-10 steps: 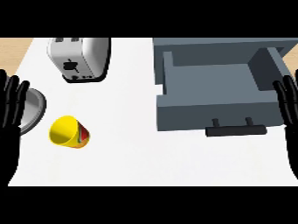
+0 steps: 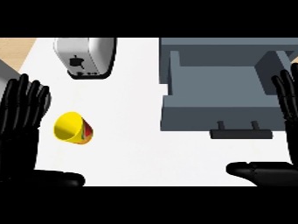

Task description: Pick up the cup, place it into the drawer and close the drawer

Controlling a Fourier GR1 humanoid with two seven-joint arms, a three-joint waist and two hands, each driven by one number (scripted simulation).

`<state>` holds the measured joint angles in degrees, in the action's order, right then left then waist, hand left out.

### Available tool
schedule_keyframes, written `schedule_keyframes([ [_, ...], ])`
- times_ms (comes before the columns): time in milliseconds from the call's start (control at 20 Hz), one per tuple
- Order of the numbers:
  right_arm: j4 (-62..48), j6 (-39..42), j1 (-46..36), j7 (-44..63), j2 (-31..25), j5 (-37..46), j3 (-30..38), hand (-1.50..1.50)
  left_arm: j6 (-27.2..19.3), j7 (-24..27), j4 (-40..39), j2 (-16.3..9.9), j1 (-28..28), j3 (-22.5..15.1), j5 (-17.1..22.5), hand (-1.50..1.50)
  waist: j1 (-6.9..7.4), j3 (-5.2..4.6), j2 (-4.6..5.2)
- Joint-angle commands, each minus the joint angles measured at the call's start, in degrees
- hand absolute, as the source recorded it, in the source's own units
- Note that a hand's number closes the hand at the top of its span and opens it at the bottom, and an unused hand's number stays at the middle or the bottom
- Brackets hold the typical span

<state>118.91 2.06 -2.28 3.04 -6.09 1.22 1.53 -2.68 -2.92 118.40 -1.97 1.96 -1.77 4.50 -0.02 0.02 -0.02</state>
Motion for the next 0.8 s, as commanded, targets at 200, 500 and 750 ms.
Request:
schedule_keyframes([
  [200,-1.53,4.36,0.98,-1.46,-2.19,-0.76,0.93,-1.50,-0.59,1.24,-3.58,1.58,2.61,2.19,5.34,-1.50,0.06,-0.03,0.01],
  [500,-2.55,3.38,-0.67,-0.01,-1.98,0.02,2.32,-1.50,1.67,7.57,-10.71,1.37,7.21,4.80,4.94,-1.50,0.10,-0.04,0.03],
  [750,-7.23,5.23,-3.36,-2.15,-3.54,-1.80,4.98,-1.50,-0.01,11.18,-20.19,-0.71,2.37,10.20,4.23,-1.50,0.02,-0.03,0.11],
])
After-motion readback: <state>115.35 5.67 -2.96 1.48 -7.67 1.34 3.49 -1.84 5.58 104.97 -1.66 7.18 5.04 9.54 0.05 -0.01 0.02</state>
